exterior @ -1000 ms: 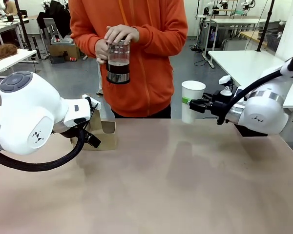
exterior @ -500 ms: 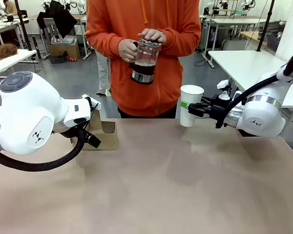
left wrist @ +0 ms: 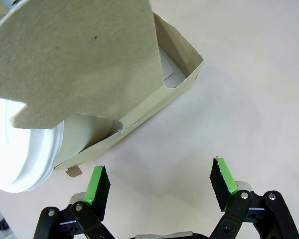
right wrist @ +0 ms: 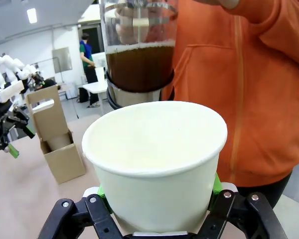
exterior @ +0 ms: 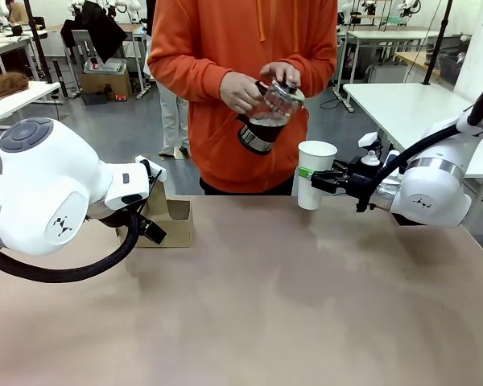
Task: Pour a drink into a cup and package it in a carrier.
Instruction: When a person places the Paper Cup Lid on the 600 ml Paper Cup , lift the 600 ml Paper Cup.
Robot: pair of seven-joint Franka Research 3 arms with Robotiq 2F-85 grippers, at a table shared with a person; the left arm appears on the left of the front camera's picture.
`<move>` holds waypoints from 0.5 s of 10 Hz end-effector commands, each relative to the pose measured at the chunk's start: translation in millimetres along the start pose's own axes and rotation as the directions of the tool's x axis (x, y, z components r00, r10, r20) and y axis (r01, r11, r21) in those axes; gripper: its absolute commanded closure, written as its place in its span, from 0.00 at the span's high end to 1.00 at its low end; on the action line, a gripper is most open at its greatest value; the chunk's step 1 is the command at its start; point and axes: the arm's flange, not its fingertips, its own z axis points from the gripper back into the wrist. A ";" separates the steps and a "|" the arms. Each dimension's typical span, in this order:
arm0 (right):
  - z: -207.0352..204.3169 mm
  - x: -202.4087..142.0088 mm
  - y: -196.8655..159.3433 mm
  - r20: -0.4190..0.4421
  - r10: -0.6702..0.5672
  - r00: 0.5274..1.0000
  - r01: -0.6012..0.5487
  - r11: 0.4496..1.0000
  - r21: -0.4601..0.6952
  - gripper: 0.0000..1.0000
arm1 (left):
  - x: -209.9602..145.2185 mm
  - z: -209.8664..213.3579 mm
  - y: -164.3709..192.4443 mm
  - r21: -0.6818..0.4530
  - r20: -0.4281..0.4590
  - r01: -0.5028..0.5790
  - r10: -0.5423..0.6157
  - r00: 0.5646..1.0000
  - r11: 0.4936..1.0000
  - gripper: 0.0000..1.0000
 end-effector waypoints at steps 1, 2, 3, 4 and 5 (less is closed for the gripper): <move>-2.0 0.4 1.1 -0.006 0.000 1.000 0.000 1.000 -0.008 0.80 | 0.0 0.4 -0.1 -0.002 0.001 0.000 0.000 1.000 1.000 1.00; -2.0 0.4 1.1 -0.006 0.000 1.000 0.000 1.000 -0.008 0.80 | 0.0 0.4 -0.1 -0.002 0.001 0.000 0.000 1.000 1.000 1.00; -2.0 0.4 1.1 -0.006 0.000 1.000 0.000 1.000 -0.008 0.80 | 0.0 0.4 -0.1 -0.002 0.001 0.000 0.000 1.000 1.000 1.00; -2.0 0.4 1.1 -0.006 0.000 1.000 0.000 1.000 -0.008 0.80 | 0.0 0.4 -0.1 -0.002 0.001 0.000 0.000 1.000 1.000 1.00; -2.0 0.4 1.1 -0.006 0.000 1.000 0.000 1.000 -0.008 0.80 | 0.0 0.4 -0.1 -0.002 0.001 0.000 0.000 1.000 1.000 1.00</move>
